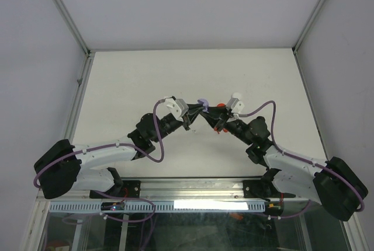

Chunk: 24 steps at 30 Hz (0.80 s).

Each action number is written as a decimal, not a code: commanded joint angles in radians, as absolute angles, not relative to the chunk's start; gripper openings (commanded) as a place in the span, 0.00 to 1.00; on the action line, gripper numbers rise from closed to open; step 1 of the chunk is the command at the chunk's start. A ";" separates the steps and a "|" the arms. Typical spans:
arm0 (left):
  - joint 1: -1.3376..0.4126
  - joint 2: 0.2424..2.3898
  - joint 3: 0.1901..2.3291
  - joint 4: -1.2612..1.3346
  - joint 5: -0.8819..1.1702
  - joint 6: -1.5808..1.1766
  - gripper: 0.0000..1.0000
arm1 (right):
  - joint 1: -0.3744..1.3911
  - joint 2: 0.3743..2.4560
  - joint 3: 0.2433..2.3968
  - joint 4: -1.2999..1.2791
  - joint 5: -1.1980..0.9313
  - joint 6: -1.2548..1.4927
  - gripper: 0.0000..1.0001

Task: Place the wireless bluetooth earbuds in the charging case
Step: Place the earbud in the charging case.

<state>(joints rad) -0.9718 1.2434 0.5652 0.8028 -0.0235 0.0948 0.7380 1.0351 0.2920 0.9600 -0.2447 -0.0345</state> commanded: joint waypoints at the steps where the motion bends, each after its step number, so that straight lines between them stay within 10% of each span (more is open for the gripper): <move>1: -0.982 1.241 0.553 0.835 -0.038 0.112 0.10 | 0.747 1.002 0.342 1.047 -0.254 -0.042 0.08; 24: -0.982 1.210 0.512 0.813 -0.076 0.027 0.21 | 0.747 0.981 0.339 1.051 -0.225 -0.054 0.08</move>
<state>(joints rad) -0.9764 1.2217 0.5243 0.8310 -0.0345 0.0467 0.7414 1.0180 0.2920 0.9371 -0.2352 -0.0380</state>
